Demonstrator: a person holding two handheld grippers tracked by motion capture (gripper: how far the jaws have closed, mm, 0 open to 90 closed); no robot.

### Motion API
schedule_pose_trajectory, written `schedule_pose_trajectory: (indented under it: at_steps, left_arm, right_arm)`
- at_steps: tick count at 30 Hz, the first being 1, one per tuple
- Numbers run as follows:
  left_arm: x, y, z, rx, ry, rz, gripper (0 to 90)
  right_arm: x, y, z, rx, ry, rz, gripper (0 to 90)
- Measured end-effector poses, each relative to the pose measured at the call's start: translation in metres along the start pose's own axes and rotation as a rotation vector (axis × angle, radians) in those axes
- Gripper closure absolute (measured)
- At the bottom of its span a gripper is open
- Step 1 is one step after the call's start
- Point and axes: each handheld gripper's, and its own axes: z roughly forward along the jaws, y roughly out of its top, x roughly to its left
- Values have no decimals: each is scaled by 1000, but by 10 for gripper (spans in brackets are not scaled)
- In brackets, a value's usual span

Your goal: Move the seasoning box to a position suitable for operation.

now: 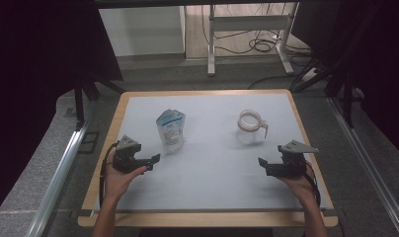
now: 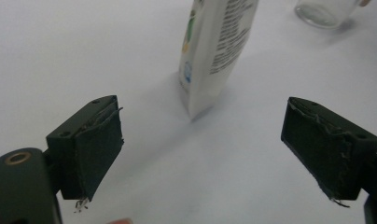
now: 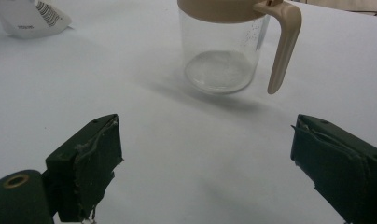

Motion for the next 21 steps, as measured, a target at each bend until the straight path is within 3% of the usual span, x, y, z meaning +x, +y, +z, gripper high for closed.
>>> schedule_pose_trajectory:
  at_steps: [4, 7, 13, 16, 21]
  left_arm:
    - [3, 0, 2, -7, 12, -7, 125]
    - [3, 1, -1, -29, 0, -7, 129]
    - [4, -2, -5, -30, -13, -12, 130]
    - [1, -4, -6, -22, -13, 7, 126]
    - [-3, -5, -10, -18, -22, 26, 122]
  right_arm:
    - [-10, 0, -3, -54, 30, 18, 136]
    - [-12, -2, -3, -41, 18, 28, 143]
    - [-5, -6, -3, -7, 10, 20, 146]
    - [0, -6, -4, -5, 19, 29, 146]
    - [5, 3, -5, -24, -2, -20, 165]
